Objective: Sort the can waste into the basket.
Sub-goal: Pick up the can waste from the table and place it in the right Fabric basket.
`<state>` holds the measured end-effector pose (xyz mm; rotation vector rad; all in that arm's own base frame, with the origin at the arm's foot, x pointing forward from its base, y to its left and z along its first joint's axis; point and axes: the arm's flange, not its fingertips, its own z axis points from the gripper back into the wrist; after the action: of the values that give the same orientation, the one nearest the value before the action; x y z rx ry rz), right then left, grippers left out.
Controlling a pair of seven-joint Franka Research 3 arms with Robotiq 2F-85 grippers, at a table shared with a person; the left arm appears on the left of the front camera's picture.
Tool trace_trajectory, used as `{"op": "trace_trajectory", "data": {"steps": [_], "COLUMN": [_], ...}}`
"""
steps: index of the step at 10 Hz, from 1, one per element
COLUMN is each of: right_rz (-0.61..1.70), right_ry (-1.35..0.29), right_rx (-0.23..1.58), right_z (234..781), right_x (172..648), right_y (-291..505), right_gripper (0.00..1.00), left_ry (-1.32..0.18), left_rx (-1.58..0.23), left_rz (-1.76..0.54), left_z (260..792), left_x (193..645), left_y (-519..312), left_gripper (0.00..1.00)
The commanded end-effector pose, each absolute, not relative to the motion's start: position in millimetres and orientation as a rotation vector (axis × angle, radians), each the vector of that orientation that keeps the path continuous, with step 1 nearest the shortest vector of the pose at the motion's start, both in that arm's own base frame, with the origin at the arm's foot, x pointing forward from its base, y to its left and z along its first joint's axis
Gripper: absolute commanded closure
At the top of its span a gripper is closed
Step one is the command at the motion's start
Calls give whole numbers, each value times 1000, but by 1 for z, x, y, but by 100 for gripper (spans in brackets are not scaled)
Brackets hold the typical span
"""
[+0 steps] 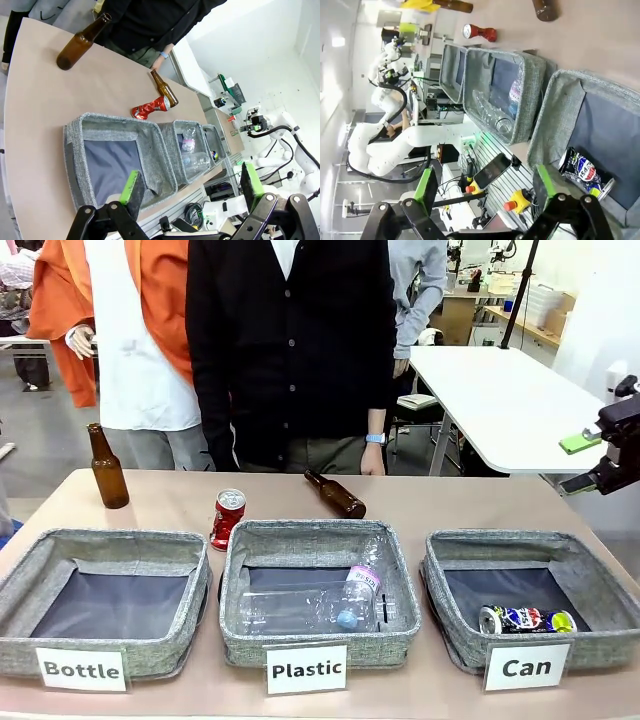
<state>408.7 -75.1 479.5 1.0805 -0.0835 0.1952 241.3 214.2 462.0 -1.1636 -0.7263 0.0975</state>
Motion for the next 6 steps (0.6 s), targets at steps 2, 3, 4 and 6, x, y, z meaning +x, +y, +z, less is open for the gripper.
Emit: {"op": "trace_trajectory", "data": {"steps": [2, 3, 4, 6], "right_rz": [216, 216, 216, 216], "right_ry": [-95, -95, -95, -95], "right_rx": [1081, 1081, 1081, 1081], "right_z": [482, 482, 482, 482], "right_x": [408, 408, 408, 408], "right_y": [-80, -80, -80, -80], "right_gripper": [0, 0, 0, 0], "left_ry": [-751, -751, -751, -751], "left_rx": [-1172, -1172, -1172, -1172], "left_rz": [82, 82, 82, 82], "left_z": [462, 462, 462, 462], "left_x": [242, 242, 242, 242], "left_y": [214, 214, 214, 214], "left_gripper": [0, 0, 0, 0]}}
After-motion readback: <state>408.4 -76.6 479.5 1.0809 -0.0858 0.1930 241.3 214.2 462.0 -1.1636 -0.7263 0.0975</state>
